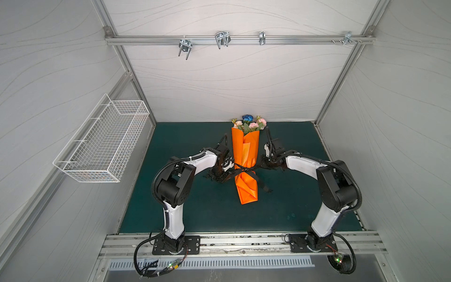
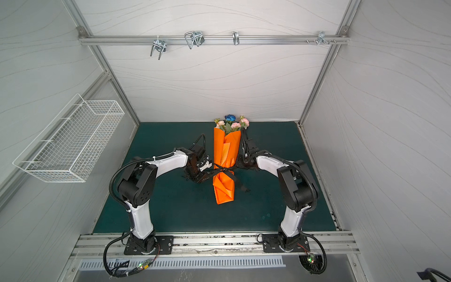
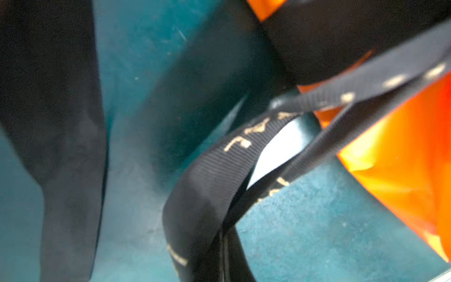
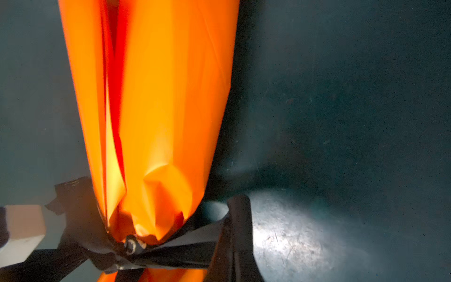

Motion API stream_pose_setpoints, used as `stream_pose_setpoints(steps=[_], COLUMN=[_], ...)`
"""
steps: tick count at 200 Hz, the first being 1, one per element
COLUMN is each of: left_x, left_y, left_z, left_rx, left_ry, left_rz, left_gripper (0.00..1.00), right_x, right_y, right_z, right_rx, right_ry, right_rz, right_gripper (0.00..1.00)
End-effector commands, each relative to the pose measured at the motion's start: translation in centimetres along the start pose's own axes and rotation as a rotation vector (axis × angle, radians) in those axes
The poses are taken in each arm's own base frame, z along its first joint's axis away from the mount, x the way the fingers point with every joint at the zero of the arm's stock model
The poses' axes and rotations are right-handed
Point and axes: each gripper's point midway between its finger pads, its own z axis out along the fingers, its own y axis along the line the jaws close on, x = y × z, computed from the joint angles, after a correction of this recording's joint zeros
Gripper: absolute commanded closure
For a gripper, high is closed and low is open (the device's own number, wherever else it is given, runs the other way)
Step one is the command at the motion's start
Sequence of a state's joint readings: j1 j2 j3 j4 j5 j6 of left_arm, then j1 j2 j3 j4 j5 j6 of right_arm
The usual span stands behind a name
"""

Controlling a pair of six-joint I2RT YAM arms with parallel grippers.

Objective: Tie the bouquet of fake flowers

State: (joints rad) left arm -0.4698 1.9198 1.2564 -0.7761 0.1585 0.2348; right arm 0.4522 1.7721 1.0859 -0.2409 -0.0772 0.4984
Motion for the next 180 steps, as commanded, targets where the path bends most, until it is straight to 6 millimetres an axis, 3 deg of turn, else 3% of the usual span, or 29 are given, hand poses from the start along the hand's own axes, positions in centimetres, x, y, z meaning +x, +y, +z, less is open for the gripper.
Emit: stream_pose_setpoints(steps=[1,93,130,180], left_x=[2.7,3.4,3.7,3.7], left_y=[0.6,0.9,0.9,1.0], left_z=[1.3,1.9,1.9,1.8], left_rx=[-0.006,0.009,0.016,0.015], left_ry=[0.131,0.171,0.184,0.185], left_rz=[-0.002,-0.015,-0.013,-0.011], left_gripper=[1.00,1.00,1.00,1.00], right_x=[-1.4,-5.8,-6.3,-6.3], right_y=[-1.8,-0.6,0.4,-0.9], right_z=[-0.3,-0.3,0.8,1.7], right_rx=[0.080,0.125,0.157,0.192], right_ry=[-0.038,-0.137,-0.142,-0.125], right_rz=[-0.022,-0.208,-0.285,-0.259], right_gripper=[1.00,1.00,1.00,1.00])
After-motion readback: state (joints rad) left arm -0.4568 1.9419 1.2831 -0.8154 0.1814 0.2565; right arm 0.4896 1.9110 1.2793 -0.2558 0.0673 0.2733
